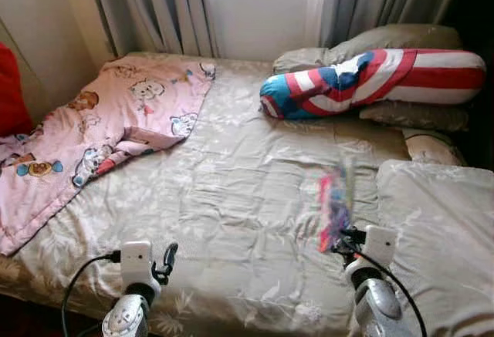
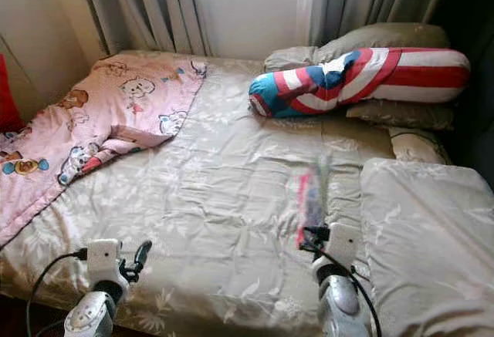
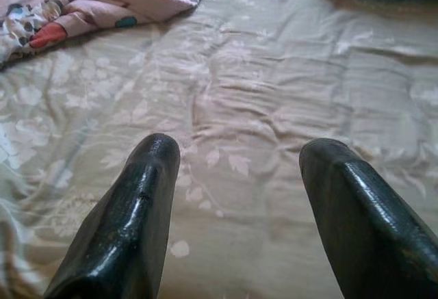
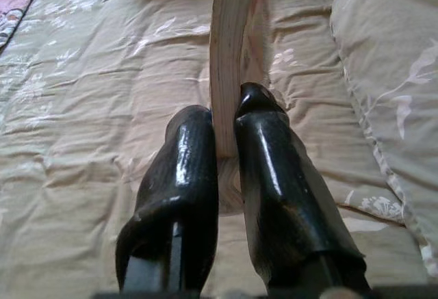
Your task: Clean up the room
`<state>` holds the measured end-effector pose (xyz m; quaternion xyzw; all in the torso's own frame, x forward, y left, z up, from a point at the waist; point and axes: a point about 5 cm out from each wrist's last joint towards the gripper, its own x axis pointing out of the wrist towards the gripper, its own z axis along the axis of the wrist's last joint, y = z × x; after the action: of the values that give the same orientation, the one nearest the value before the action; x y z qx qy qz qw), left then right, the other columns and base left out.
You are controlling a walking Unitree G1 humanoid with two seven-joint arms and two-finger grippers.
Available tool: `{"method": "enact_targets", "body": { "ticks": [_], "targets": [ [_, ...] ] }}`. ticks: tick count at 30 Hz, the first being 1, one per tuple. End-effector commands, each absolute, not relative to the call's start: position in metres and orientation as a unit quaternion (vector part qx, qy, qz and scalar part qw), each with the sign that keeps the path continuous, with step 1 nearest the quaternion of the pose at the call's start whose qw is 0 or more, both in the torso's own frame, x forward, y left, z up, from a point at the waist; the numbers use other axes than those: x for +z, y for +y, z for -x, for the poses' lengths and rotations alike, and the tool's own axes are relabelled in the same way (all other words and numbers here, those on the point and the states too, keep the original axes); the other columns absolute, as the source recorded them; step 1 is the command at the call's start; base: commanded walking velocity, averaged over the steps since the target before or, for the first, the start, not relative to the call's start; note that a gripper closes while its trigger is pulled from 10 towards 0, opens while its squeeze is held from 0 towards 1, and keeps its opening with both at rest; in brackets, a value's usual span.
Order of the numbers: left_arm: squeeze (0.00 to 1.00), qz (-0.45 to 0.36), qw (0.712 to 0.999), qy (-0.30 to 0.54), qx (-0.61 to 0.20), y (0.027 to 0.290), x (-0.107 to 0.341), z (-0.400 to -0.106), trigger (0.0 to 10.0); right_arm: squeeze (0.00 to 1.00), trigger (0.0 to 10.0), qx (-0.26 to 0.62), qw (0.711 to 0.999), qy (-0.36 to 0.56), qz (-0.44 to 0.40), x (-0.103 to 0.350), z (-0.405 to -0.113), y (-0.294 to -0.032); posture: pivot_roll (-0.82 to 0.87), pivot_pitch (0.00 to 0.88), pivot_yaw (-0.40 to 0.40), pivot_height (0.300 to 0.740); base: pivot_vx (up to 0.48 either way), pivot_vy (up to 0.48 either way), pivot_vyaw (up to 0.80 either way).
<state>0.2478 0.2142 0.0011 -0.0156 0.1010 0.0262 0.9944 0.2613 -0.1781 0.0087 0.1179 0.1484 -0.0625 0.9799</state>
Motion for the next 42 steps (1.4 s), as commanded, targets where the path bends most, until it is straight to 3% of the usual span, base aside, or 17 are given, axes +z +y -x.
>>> {"method": "enact_targets", "body": {
  "ticks": [1, 10, 13, 24, 32, 42],
  "targets": [
    [0.0, 0.016, 0.996, 0.08, 0.027, 0.214, 0.009, -0.252, 10.0, 0.0, 10.0, -0.052, 0.983, 0.124, -0.122, 0.019, -0.27, -0.173, -0.03, 0.016, 0.003, 0.717, 0.0, 0.0, 0.0],
    [0.0, 0.025, 0.999, 0.042, 0.007, 0.198, 0.029, -0.265, 10.0, 0.0, 10.0, -0.045, 0.985, 0.125, -0.107, 0.023, -0.273, -0.17, -0.03, 0.017, 0.004, 0.717, 0.0, 0.0, 0.0],
    [0.0, 0.029, 0.999, 0.031, 0.009, 0.195, 0.036, -0.27, 10.0, 0.0, 10.0, -0.04, 0.987, 0.117, -0.105, 0.025, -0.273, -0.169, -0.03, 0.018, 0.004, 0.698, 0.0, 0.0, 0.0],
    [0.0, 0.031, 0.999, 0.017, 0.006, 0.197, 0.047, -0.275, 10.0, 0.0, 10.0, -0.043, 0.987, 0.116, -0.103, 0.025, -0.273, -0.169, -0.03, 0.02, 0.005, 0.698, 0.0, 0.0, 0.0],
    [0.0, 0.033, 0.999, 0.02, 0.0, 0.195, 0.048, -0.276, 10.0, 0.0, 10.0, -0.032, 0.988, 0.12, -0.091, 0.025, -0.273, -0.166, -0.03, 0.02, 0.007, 0.663, 0.0, 0.0, 0.0],
    [0.0, 0.033, 0.999, 0.023, 0.003, 0.195, 0.049, -0.275, 10.0, 0.0, 10.0, -0.038, 0.99, 0.097, -0.095, 0.029, -0.273, -0.17, -0.03, 0.013, 0.006, 0.663, 0.0, 0.0, 0.0]
  ]
}}
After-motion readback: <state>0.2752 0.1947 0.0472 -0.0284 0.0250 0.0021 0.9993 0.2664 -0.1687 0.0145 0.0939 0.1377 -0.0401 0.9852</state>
